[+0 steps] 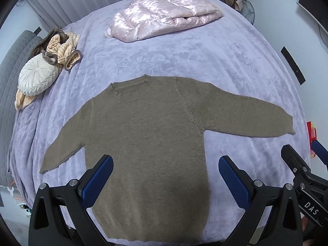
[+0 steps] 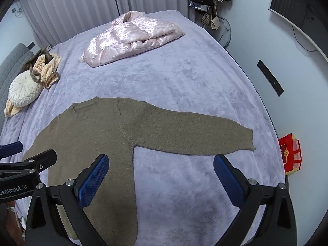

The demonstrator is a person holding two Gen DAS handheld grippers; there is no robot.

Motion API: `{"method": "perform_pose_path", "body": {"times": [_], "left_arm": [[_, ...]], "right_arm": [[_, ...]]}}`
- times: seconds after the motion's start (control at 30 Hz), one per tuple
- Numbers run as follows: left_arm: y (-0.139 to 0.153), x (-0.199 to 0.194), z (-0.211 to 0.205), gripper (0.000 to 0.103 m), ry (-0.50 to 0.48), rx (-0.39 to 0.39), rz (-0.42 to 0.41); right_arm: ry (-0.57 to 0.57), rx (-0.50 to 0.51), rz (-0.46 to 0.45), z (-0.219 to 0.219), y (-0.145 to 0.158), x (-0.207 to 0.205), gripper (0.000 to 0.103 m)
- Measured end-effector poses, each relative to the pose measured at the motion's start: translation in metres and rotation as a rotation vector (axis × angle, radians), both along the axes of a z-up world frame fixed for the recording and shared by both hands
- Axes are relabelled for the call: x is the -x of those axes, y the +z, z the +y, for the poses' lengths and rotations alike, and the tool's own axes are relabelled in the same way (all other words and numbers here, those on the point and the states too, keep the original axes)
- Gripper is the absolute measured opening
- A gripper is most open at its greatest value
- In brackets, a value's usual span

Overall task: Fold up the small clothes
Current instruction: 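Grasp the cuff of the sweater sleeve with the right gripper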

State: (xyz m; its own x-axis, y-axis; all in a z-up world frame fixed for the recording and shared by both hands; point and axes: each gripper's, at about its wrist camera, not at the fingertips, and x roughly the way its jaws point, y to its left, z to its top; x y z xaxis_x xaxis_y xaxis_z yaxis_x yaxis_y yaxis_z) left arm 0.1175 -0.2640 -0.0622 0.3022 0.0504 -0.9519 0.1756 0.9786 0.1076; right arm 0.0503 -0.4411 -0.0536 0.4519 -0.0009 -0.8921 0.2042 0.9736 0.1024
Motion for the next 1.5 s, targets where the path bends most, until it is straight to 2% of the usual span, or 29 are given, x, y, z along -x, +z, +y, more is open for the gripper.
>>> {"method": "perform_pose_path", "body": {"times": [0.1,0.33,0.67,0.83,1.0,1.1,1.27,1.33,1.4,1.5], "left_arm": [[-0.010,-0.007,-0.012,0.103,-0.011,-0.001,0.009],[-0.037,-0.023,-0.045,0.103,-0.046,-0.022,0.029],[-0.068,-0.037,-0.083,0.103,-0.085,-0.046,0.068],[-0.076,-0.035,-0.100,0.103,-0.113,-0.051,0.090],[-0.083,-0.036,-0.105,0.103,-0.117,-0.054,0.111],[-0.087,-0.037,-0.103,0.103,-0.109,-0.062,0.119],[-0.093,-0.045,-0.093,0.103,-0.064,-0.061,0.138],[-0.094,-0.049,-0.089,0.103,-0.043,-0.055,0.145],[-0.095,-0.052,-0.085,0.103,-0.027,-0.050,0.148],[-0.096,-0.055,-0.082,0.103,-0.010,-0.049,0.151]], "right_arm": [[-0.049,-0.028,0.020,-0.024,-0.016,-0.001,0.102],[-0.165,-0.020,0.078,-0.082,-0.062,-0.002,0.102],[-0.307,-0.115,0.149,-0.177,-0.151,0.000,0.102],[-0.368,-0.137,0.165,-0.209,-0.183,0.001,0.102],[-0.383,-0.219,0.182,-0.227,-0.219,-0.007,0.102],[-0.389,-0.262,0.157,-0.233,-0.235,-0.016,0.098],[-0.396,-0.254,0.089,-0.241,-0.246,-0.038,0.096],[-0.387,-0.247,0.073,-0.243,-0.247,-0.048,0.090],[-0.375,-0.254,0.066,-0.244,-0.247,-0.056,0.072],[-0.341,-0.248,0.052,-0.243,-0.242,-0.061,0.053]]}}
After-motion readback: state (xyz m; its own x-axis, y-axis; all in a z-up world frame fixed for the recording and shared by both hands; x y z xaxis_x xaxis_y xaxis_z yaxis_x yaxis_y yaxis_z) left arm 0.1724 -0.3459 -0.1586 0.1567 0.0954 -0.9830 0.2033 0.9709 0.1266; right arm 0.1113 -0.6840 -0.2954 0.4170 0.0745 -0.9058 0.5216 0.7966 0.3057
